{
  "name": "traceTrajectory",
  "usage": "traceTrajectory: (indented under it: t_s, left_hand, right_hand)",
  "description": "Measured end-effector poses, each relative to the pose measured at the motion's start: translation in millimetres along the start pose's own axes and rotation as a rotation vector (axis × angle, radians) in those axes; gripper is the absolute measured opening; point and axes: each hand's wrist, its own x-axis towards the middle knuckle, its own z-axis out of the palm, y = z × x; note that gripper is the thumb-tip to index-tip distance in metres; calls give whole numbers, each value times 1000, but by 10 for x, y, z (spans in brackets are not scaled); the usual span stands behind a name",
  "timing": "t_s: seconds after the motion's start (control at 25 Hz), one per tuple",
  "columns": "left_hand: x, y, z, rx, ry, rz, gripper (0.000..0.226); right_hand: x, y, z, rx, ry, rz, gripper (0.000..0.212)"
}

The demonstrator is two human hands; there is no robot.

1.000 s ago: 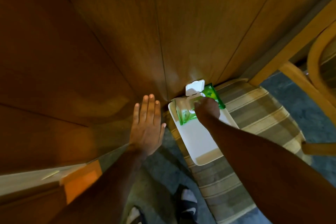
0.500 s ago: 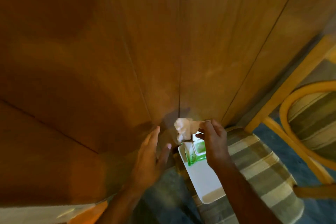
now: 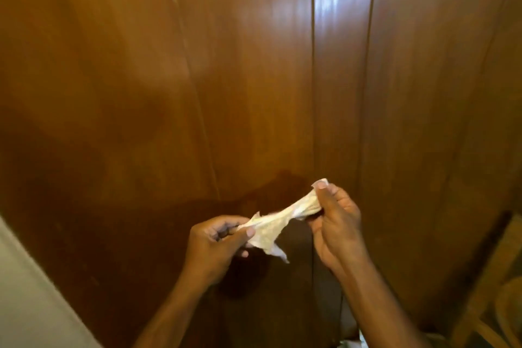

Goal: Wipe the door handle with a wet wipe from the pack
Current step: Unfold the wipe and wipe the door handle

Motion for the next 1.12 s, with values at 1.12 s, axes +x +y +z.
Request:
traceTrajectory:
  t_s: [1.12]
  left_hand:
    - [-1453, -497, -1505, 347, 332, -259, 23]
  right_hand:
    - [-779, 954, 796, 102, -578, 1082, 38]
